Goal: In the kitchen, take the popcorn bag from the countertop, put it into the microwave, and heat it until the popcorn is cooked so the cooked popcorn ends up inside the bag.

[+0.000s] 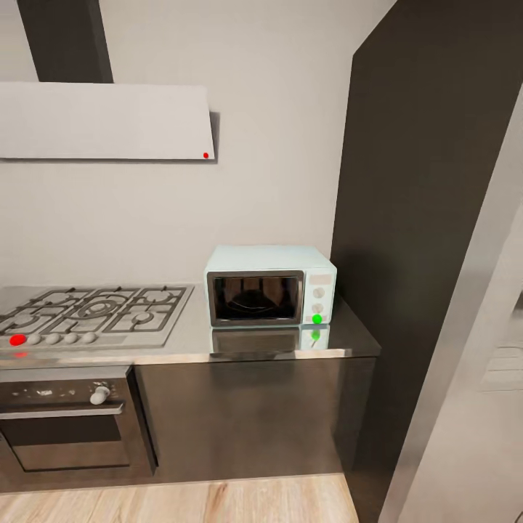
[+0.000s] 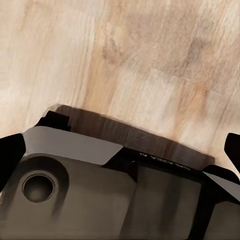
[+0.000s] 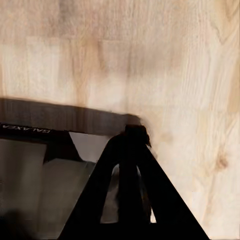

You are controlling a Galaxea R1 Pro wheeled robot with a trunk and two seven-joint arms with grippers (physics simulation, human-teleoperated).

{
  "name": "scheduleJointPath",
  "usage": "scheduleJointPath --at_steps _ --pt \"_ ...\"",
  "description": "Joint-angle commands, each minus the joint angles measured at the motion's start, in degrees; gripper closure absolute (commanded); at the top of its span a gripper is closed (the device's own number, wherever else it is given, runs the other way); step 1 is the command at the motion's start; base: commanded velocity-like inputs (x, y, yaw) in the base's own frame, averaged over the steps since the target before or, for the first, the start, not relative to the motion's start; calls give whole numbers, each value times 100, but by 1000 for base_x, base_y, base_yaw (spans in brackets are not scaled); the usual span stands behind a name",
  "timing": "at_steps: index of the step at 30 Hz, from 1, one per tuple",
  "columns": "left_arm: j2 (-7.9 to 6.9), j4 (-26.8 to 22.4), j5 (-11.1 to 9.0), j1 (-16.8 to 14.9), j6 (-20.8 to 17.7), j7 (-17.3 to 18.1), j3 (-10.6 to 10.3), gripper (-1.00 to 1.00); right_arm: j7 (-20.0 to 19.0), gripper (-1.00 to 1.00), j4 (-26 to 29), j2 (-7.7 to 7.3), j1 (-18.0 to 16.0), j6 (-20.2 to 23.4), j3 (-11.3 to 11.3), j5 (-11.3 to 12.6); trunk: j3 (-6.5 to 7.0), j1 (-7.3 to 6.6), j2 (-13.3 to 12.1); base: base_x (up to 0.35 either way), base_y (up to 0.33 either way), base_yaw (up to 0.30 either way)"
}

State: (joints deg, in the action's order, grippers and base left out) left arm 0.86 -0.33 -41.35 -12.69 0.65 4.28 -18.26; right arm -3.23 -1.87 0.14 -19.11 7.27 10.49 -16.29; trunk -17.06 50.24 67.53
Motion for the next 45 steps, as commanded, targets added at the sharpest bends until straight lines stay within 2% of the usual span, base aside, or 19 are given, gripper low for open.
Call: scheduleJointPath --at_steps 1,2,3,45 --pt "-7 10 -59 -5 6 20 -48 -100 -10 100 -4 -5 126 31 51 -59 -6 0 4 0 0 0" --pt "-17 13 -49 -5 3 20 -53 -100 -11 100 -5 -5 207 25 53 -59 -6 0 4 0 0 0" --pt "-411 -20 -681 -5 5 13 -942 -100 138 100 19 -261 355 -1166 753 -129 -6 0 4 0 0 0" --pt "-402 -38 -681 -5 5 18 -943 -100 138 100 18 -261 355 -1166 753 -129 -6 0 4 0 0 0"
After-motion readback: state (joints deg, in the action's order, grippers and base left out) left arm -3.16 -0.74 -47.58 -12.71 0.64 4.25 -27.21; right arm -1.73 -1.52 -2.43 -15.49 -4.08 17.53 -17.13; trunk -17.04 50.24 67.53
